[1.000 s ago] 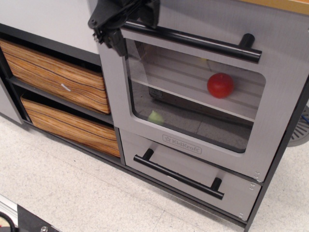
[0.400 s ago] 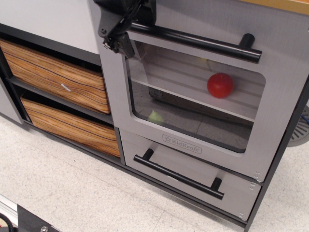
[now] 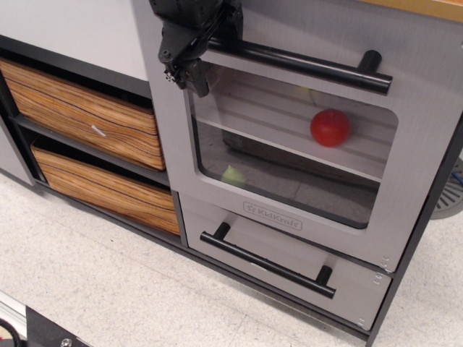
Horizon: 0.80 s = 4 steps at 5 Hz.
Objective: Open oven
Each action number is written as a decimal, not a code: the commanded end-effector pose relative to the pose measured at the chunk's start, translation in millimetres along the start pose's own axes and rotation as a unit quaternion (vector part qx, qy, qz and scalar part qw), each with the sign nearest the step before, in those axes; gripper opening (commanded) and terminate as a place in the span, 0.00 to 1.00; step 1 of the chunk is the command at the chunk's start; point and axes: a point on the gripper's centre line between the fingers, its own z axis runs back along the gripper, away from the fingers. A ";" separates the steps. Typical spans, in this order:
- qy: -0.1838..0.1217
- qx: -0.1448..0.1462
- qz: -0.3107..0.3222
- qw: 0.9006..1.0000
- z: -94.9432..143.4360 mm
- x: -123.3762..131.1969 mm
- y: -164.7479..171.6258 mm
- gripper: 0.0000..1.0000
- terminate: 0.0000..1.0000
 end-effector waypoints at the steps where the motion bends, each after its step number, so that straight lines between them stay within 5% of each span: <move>1: 0.010 -0.038 -0.039 0.998 28.8 3.1 7.2 1.00 0.00; 3: -0.010 -0.068 -0.132 0.989 58.8 5.9 11.3 1.00 0.00; 4: 0.023 -0.024 -0.180 0.983 59.1 13.4 36.6 1.00 0.00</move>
